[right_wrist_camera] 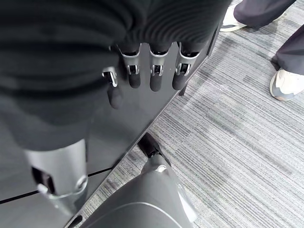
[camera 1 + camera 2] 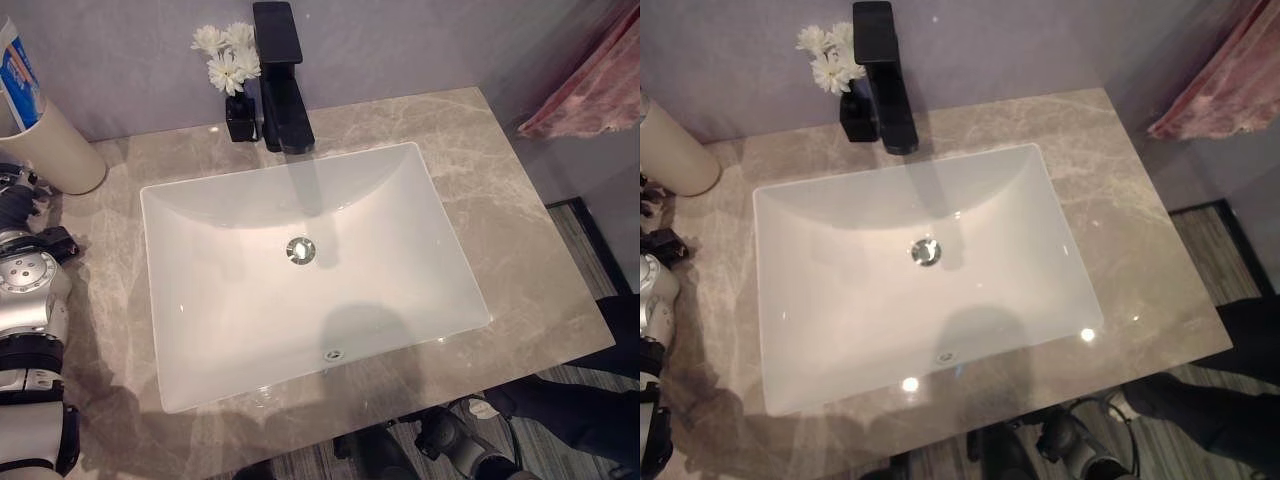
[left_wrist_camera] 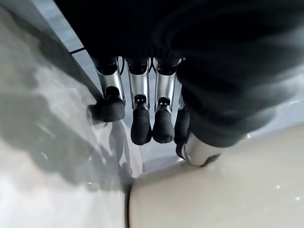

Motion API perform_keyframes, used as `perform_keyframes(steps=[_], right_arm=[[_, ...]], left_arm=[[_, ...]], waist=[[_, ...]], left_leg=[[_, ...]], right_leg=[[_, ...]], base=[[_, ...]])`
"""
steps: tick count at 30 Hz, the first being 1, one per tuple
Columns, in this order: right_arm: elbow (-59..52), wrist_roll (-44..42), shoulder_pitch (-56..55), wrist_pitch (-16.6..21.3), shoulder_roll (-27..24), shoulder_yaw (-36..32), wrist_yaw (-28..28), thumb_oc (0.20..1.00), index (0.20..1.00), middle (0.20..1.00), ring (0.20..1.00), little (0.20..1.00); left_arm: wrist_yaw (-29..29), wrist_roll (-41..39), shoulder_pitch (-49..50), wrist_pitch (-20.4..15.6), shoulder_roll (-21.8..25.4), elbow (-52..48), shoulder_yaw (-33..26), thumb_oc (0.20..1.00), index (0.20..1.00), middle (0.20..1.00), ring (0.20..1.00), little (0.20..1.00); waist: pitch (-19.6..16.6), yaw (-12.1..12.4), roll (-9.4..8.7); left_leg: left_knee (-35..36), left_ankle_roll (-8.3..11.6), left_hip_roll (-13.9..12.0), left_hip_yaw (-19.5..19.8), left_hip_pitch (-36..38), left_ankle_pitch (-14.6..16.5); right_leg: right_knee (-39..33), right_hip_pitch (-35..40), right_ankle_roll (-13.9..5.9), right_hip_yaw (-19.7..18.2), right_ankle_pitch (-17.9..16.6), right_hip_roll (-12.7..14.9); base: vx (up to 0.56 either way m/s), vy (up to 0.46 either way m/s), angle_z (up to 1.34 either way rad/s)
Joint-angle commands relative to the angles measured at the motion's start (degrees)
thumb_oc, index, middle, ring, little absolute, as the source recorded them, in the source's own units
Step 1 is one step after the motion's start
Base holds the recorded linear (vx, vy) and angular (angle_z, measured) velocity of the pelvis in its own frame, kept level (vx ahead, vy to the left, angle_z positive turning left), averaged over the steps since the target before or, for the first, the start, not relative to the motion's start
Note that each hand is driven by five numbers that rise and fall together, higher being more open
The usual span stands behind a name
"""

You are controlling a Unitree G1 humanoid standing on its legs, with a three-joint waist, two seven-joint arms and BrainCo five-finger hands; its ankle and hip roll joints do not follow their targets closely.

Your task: Put brush and paste in cup on sink, flatten towel.

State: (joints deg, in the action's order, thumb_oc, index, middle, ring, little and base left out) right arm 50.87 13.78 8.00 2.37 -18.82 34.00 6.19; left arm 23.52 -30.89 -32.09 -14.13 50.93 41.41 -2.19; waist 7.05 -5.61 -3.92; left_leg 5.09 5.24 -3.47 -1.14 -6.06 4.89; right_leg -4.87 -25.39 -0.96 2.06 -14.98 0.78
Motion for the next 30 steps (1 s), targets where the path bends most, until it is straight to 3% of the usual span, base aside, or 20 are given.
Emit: perform_keyframes(steps=[1,30], right_arm=[[-0.4,-1.3,4.0,3.0,0.2,0.7,1.8,1.000,1.000,1.000,1.000,1.000],[0.1,0.1,3.2,3.3,0.4,0.1,2.7,1.000,1.000,1.000,1.000,1.000]], left_arm=[[-1.5,2.8,-1.5,-1.2,1.9,-0.7,4.2,0.200,0.200,0.200,0.200,0.200],[-0.4,8.4,-2.1,-2.6,-5.1,-12.4,8.3,0.200,0.200,0.200,0.200,0.200]], waist=[[0.2,-0.9,0.58],[-0.1,-1.9,1.84]], left_leg=[[-0.1,-1.27,0.5,-0.7,-1.4,-1.5],[-0.1,-1.06,0.8,-1.7,-2.3,-1.4]], right_leg=[[0.9,2.4,-7.74,-2.7,3.9,5.3],[0.4,1.4,-7.66,-3.0,3.9,5.4]], base=[[0.00,0.000,0.00],[0.00,0.000,-0.01]])
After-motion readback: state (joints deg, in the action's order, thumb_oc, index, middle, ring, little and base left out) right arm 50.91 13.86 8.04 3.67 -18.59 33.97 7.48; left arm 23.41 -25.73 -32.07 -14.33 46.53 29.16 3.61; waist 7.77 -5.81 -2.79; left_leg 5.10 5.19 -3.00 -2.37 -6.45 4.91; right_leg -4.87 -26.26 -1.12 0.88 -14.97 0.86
